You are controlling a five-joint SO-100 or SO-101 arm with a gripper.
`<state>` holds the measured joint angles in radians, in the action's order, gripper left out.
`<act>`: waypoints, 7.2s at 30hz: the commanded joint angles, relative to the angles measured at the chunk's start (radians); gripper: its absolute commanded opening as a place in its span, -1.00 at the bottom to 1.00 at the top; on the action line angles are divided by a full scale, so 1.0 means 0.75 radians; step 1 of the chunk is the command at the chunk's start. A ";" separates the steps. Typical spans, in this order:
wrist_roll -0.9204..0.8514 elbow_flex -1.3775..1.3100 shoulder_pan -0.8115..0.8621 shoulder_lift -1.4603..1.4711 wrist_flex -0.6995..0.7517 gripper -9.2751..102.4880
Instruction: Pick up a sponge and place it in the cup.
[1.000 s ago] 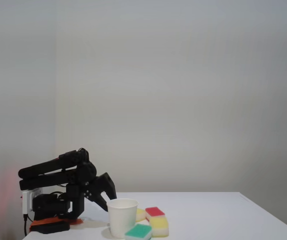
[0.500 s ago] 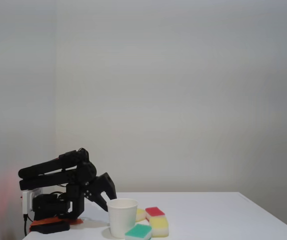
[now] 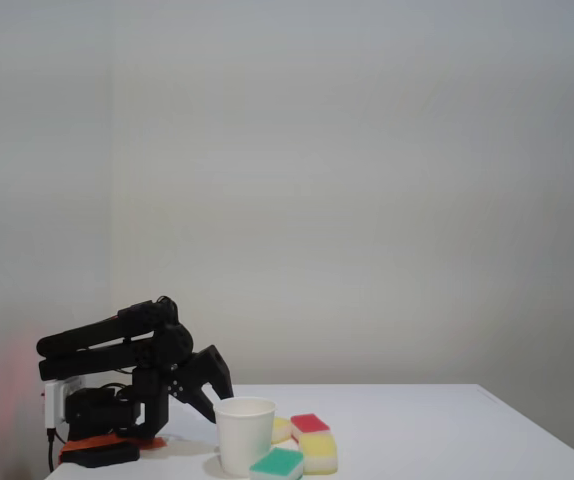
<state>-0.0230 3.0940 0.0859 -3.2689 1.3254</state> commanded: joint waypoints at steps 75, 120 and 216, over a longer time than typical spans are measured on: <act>0.190 -1.469 -0.354 1.743 -0.295 -0.81; 0.186 -1.248 -0.485 2.058 -0.520 -0.12; -0.084 -1.127 0.393 1.321 -0.233 -0.83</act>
<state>-0.0813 2.2427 0.3697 -2.2734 1.1566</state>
